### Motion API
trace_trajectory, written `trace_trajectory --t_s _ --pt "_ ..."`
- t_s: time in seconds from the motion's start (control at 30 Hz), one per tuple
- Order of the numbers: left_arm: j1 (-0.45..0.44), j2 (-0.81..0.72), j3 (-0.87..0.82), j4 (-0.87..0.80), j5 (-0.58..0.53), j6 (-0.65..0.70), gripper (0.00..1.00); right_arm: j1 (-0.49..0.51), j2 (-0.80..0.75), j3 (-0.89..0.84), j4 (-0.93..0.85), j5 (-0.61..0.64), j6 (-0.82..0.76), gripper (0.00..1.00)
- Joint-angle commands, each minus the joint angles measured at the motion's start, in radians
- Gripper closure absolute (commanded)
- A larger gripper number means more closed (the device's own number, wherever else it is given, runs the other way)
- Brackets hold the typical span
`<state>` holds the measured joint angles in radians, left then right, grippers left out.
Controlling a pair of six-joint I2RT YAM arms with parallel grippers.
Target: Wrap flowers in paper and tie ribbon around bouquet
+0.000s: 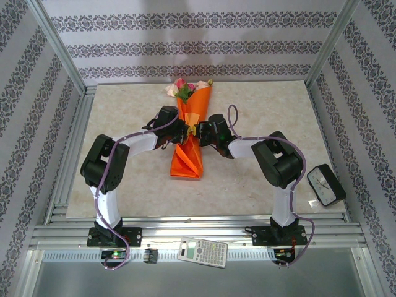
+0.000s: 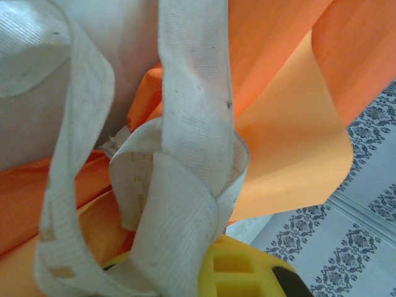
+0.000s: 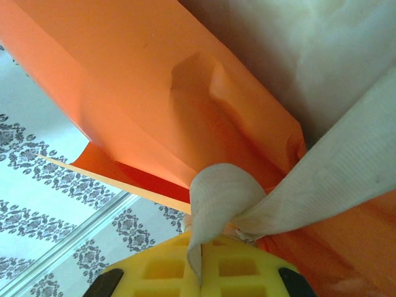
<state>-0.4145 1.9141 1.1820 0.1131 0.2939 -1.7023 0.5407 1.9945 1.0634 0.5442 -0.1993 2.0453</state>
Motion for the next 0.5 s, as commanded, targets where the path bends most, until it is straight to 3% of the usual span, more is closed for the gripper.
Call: trace_trajectory --t_s 0.0,0.07,0.13,0.47 --pt "0.011 0.014 -0.010 0.066 -0.027 0.011 1.00 0.001 -0.049 -0.025 0.015 -0.007 0.008 0.83" --pt "0.011 0.014 -0.016 0.091 -0.027 0.023 1.00 -0.002 -0.083 -0.042 -0.006 -0.003 0.000 0.73" --pt "0.012 0.014 -0.021 0.107 -0.026 0.041 1.00 -0.006 -0.113 -0.053 -0.028 -0.005 -0.010 0.71" --pt "0.012 0.021 -0.076 0.278 -0.026 0.156 1.00 -0.032 -0.187 -0.031 -0.133 -0.004 -0.015 0.77"
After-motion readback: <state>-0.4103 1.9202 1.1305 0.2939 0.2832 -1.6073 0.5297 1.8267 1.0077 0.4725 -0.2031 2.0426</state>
